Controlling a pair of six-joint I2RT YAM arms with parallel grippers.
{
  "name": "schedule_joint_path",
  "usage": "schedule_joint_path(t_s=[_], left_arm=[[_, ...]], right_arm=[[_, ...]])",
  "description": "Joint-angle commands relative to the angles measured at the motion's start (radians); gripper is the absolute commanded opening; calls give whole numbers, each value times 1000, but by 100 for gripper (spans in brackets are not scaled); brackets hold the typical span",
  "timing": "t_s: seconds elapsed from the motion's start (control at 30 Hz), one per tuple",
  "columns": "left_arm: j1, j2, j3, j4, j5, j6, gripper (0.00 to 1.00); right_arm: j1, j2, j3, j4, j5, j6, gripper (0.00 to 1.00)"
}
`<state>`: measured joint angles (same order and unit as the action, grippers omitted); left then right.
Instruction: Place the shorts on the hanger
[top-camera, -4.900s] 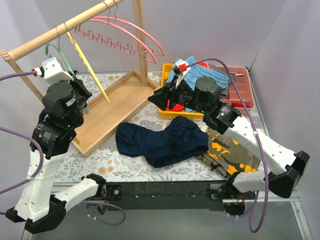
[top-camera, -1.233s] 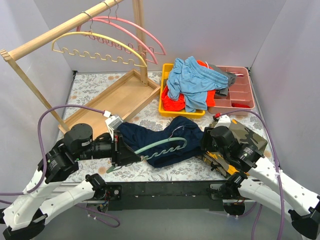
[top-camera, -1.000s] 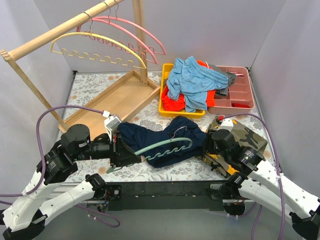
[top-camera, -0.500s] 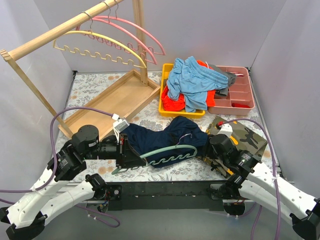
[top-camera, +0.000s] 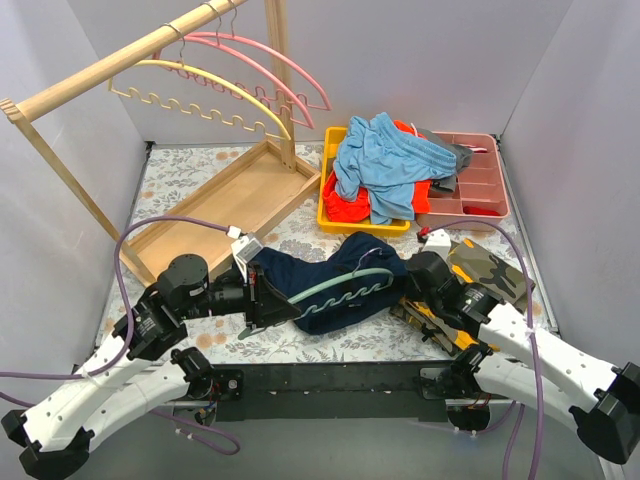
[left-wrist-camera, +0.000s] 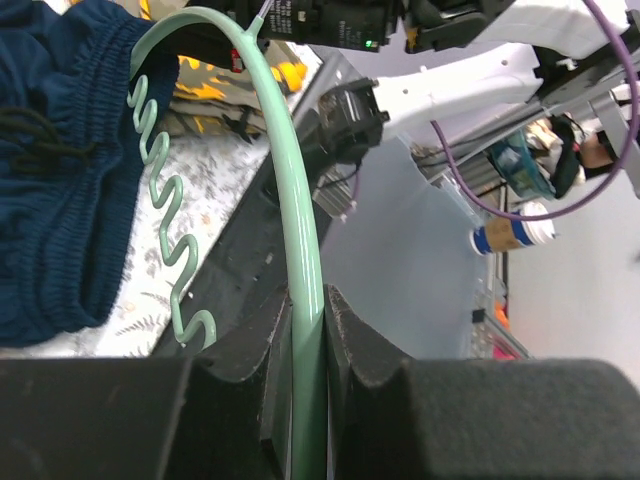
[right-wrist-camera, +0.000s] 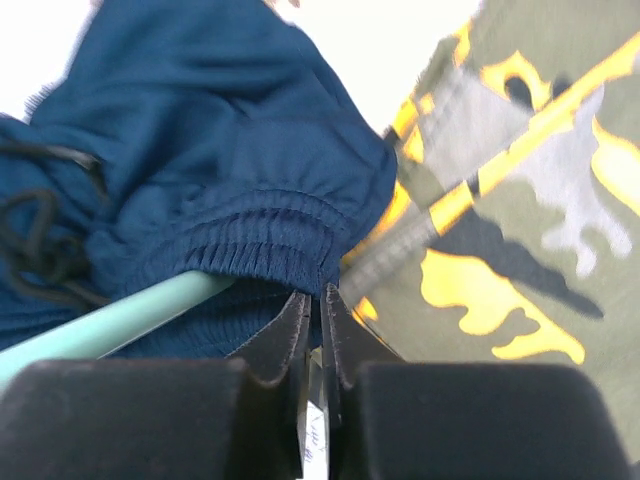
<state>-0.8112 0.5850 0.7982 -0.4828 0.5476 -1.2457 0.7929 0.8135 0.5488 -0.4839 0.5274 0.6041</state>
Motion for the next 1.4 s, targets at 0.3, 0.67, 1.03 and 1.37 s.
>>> schedule_joint_path(t_s=[0.3,0.67,1.03,1.37], left_arm=[[-3,-82,-157,321,-97,74,0],[-3,-191,-366,725,-184,25,0],[-3,-257,-162,404,-230,-21,0],[-3,-278,-244,447,-314,-332,0]], right_arm=[[-17,262,422,33,-49,-188,1],[-9,449,903,-93,-247,-271,1],[0,573,1178,-291,-75,-366,1],[95,684,1376,-426,29,-409,1]])
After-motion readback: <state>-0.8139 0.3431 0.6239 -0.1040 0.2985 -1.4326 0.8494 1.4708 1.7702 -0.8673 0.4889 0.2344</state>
